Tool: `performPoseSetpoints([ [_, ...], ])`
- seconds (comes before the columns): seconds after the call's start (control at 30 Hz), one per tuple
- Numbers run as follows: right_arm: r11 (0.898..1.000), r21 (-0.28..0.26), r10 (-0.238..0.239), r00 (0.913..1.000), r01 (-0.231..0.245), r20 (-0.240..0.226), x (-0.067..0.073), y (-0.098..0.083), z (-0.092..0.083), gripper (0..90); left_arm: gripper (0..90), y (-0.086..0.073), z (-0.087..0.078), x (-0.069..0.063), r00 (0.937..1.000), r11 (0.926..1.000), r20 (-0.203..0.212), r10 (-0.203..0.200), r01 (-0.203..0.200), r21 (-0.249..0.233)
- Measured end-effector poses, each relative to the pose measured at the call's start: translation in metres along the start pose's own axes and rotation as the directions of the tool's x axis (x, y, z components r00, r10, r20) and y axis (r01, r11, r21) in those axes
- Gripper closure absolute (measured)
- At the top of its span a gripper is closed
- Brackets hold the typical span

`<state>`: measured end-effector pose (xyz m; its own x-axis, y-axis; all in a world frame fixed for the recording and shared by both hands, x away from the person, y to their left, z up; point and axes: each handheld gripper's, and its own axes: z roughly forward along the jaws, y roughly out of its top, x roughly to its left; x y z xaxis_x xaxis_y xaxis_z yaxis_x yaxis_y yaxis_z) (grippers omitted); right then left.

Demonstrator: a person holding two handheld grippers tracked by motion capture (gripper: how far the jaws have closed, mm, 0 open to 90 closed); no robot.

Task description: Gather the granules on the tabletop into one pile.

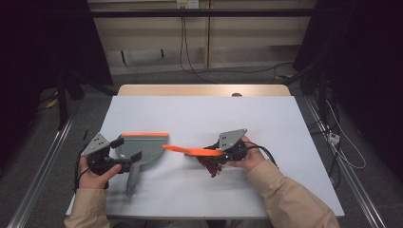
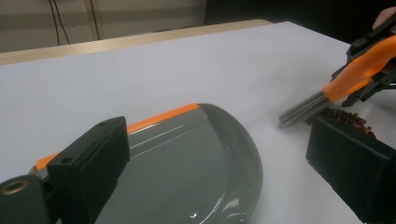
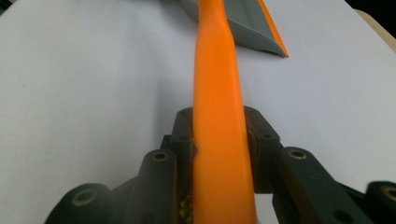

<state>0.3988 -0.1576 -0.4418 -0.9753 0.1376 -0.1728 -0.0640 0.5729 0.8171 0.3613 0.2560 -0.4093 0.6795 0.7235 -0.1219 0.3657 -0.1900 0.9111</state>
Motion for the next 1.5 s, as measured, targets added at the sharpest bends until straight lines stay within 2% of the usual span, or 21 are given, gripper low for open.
performPoseSetpoints([
  [0.37, 0.999, -0.008, 0.033, 0.9994, -0.033, 0.008, 0.010, 0.004, 0.000, 70.3, 5.9, 0.000, 0.000, -0.001, 1.0000, 1.0000, 0.001, 0.004, -0.004, 0.000],
  [0.73, 0.999, -0.018, 0.028, 0.9996, -0.028, 0.007, 0.016, 0.005, 0.000, 70.3, 5.9, 0.001, 0.000, -0.001, 0.9999, 0.9999, 0.002, 0.012, -0.012, 0.002],
  [1.07, 0.999, -0.038, 0.012, 0.9997, -0.012, 0.020, 0.016, 0.005, -0.001, 70.8, 5.9, 0.001, 0.000, -0.002, 0.9999, 0.9999, 0.002, 0.012, -0.012, 0.003],
  [1.5, 0.994, -0.101, 0.055, 0.9961, -0.047, 0.070, 0.008, 0.005, 0.002, 71.2, 5.9, 0.001, 0.000, -0.002, 0.9999, 0.9999, 0.000, 0.016, -0.016, 0.004],
])
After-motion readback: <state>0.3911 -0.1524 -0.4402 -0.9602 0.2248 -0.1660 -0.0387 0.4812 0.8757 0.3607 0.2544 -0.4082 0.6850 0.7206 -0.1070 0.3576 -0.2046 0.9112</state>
